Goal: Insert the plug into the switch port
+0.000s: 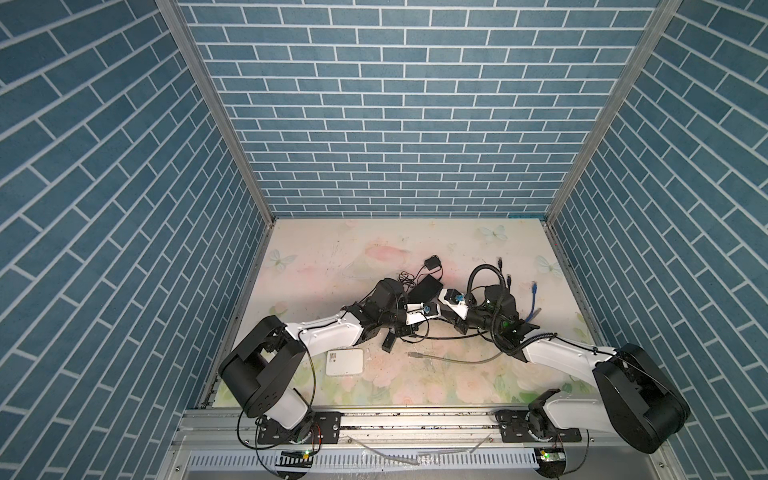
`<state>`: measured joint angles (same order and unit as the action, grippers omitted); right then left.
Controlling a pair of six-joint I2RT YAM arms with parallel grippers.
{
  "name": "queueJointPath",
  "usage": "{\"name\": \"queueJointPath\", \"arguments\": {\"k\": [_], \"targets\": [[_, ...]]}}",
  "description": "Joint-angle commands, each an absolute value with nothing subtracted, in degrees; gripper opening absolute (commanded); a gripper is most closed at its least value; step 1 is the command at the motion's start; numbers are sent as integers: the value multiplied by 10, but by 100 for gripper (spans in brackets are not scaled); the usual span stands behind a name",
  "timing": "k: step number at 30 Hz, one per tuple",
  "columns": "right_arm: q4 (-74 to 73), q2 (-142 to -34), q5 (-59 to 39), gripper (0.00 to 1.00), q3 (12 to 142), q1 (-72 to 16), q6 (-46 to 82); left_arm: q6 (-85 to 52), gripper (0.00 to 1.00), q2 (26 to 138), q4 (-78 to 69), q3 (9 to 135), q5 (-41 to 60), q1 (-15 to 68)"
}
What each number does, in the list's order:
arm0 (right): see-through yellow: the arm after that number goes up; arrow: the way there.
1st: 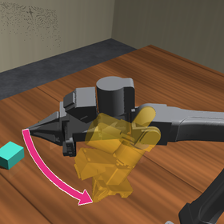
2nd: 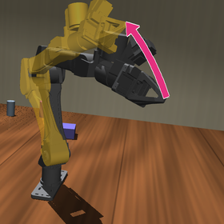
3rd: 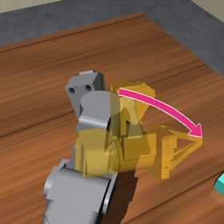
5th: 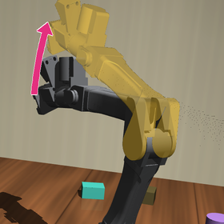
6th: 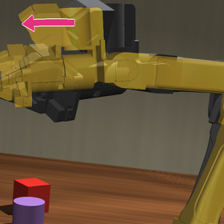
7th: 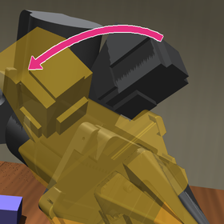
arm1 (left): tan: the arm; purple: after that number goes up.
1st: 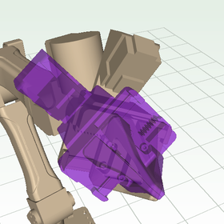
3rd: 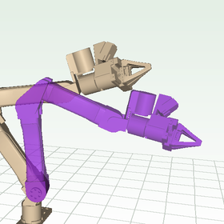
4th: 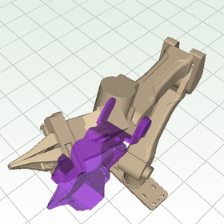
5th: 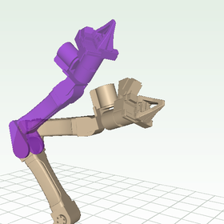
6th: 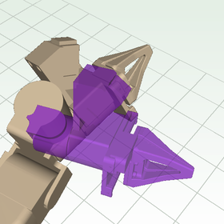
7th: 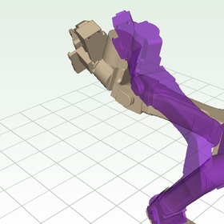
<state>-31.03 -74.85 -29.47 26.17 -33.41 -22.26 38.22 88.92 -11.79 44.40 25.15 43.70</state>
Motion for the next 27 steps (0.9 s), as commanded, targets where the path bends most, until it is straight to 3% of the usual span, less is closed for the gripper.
{"name": "queueJointPath", "arguments": {"k": [1,8,14,27], "targets": [[-320,-754,-339,31,264,-332,-210,389,16,878,-114,444,259,438],[-278,-696,-320,32,242,-331,-215,390,16,878,-113,442,256,438],[-164,-660,-359,32,243,-332,-256,392,16,876,-109,442,252,438],[-201,-725,-383,32,254,-331,-265,394,16,871,-104,442,254,438]]}}
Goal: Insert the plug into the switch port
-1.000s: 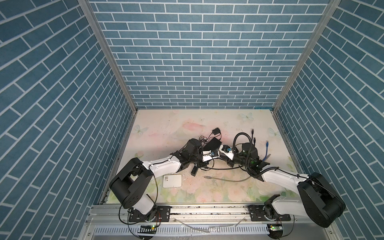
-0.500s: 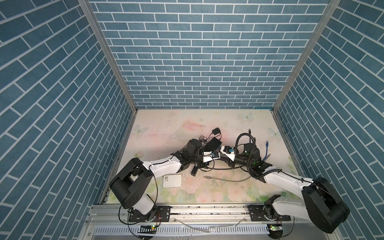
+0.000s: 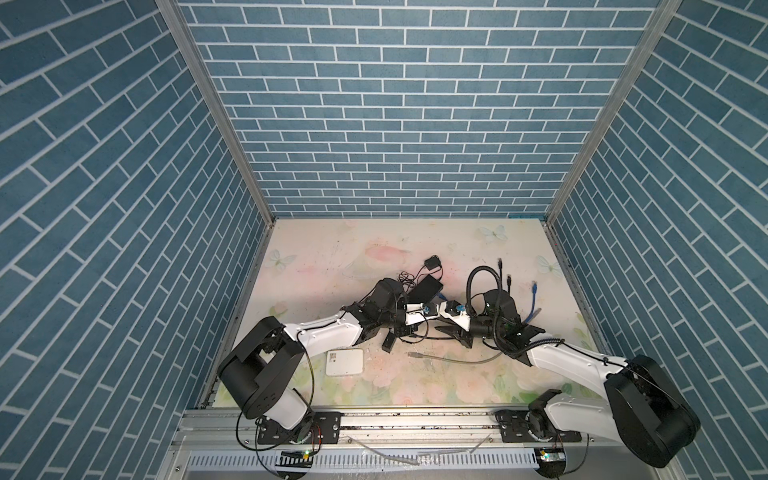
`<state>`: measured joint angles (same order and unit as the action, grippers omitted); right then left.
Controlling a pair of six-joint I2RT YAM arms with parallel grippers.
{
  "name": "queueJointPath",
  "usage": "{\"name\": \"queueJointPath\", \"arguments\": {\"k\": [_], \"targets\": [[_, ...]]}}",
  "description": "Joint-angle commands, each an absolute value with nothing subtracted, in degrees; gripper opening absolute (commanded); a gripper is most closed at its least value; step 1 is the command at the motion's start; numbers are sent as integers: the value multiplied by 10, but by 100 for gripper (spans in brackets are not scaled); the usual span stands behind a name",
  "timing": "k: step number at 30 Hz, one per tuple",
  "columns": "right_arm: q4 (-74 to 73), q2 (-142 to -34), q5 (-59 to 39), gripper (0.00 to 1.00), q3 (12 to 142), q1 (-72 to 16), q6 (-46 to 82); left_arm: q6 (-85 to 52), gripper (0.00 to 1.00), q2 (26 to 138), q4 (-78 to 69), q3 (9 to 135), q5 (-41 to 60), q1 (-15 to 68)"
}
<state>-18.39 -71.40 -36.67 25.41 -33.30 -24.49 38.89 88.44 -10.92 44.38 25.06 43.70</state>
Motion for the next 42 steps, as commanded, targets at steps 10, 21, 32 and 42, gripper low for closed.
{"name": "queueJointPath", "arguments": {"k": [10,21,32,42], "targets": [[-234,-739,-373,33,258,-324,-266,394,15,877,-97,449,257,438],[-212,-762,-416,31,281,-321,-278,396,15,871,-98,446,257,438],[-235,-782,-421,28,295,-321,-275,393,15,874,-103,447,260,439],[-247,-801,-430,25,305,-321,-270,392,15,872,-104,446,261,440]]}}
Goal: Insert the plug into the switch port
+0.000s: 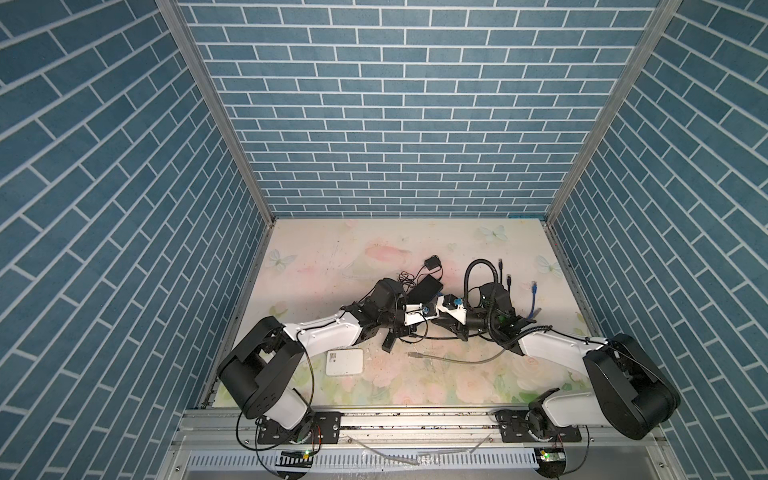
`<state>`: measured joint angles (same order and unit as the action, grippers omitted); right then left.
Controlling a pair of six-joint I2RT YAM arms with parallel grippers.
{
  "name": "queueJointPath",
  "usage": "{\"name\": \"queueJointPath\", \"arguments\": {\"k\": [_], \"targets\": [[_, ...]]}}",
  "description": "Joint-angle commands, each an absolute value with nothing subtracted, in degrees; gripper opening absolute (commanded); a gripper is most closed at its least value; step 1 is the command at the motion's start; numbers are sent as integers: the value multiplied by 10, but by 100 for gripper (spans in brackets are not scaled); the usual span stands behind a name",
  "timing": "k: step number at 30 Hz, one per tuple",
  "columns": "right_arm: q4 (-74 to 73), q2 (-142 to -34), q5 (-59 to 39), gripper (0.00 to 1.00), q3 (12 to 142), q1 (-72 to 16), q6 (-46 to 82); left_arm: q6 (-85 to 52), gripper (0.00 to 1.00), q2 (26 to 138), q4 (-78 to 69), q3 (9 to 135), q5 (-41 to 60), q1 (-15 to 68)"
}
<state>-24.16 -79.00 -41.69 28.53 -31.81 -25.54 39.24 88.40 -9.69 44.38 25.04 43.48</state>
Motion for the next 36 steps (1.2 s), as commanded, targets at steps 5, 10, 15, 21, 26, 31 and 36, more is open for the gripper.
{"name": "queueJointPath", "arguments": {"k": [5,10,15,21,26,31,36], "targets": [[-248,-811,-433,24,309,-321,-271,392,15,873,-106,445,262,439],[-252,-821,-434,24,312,-321,-269,392,15,873,-106,446,262,439],[-258,-831,-433,24,316,-321,-265,392,15,871,-107,445,264,440],[-269,-840,-422,28,315,-321,-261,392,15,870,-104,444,265,440],[-268,-842,-432,29,316,-321,-261,392,15,869,-104,444,264,441],[-256,-844,-455,30,320,-321,-260,392,15,870,-107,444,262,441],[-253,-840,-469,30,318,-321,-257,393,15,869,-107,444,259,441]]}}
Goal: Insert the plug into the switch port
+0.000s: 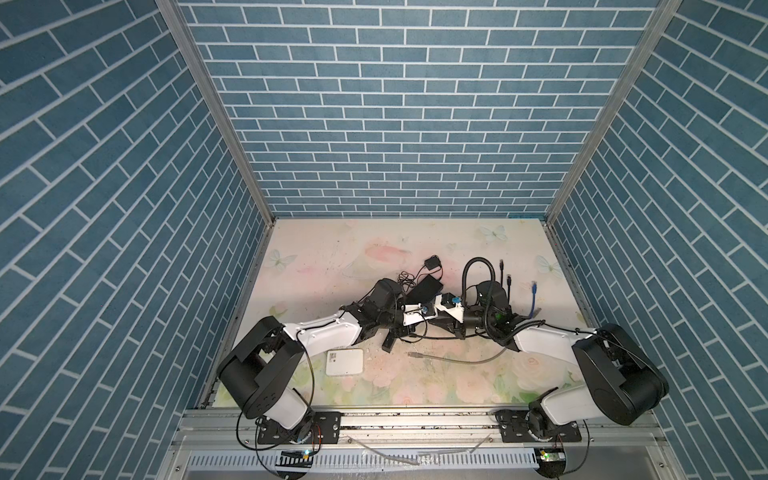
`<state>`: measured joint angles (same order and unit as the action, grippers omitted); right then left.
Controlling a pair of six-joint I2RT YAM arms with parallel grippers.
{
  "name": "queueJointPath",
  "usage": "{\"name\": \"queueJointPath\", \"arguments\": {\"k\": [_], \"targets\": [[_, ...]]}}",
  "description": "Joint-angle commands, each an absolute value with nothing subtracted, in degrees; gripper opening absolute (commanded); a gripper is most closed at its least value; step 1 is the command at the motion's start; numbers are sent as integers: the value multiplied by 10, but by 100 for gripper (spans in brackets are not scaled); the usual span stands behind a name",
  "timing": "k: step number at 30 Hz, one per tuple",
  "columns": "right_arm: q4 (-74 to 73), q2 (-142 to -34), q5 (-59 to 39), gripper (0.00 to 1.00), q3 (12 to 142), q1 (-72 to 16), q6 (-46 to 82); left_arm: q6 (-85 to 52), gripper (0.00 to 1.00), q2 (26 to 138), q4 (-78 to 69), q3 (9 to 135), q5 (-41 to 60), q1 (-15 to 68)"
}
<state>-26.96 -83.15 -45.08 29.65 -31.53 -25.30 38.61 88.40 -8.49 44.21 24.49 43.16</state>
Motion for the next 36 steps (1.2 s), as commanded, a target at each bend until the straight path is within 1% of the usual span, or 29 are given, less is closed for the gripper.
{"name": "queueJointPath", "arguments": {"k": [1,16,23,25,26,29,35,36], "targets": [[-252,-841,-469,29,319,-320,-257,393,14,869,-108,444,258,441],[-259,-852,-479,20,323,-320,-254,395,14,853,-112,439,258,441],[-252,-853,-481,2,326,-320,-253,389,15,861,-121,437,247,441],[-252,-851,-470,0,325,-321,-251,380,17,865,-126,438,238,441],[-253,-850,-460,0,324,-321,-249,374,19,868,-129,437,232,440],[-258,-848,-415,0,321,-321,-236,353,36,874,-137,438,208,440],[-253,-835,-295,0,309,-322,-203,300,55,878,-126,444,181,429],[-247,-832,-275,0,310,-323,-197,291,56,881,-119,449,179,427]]}}
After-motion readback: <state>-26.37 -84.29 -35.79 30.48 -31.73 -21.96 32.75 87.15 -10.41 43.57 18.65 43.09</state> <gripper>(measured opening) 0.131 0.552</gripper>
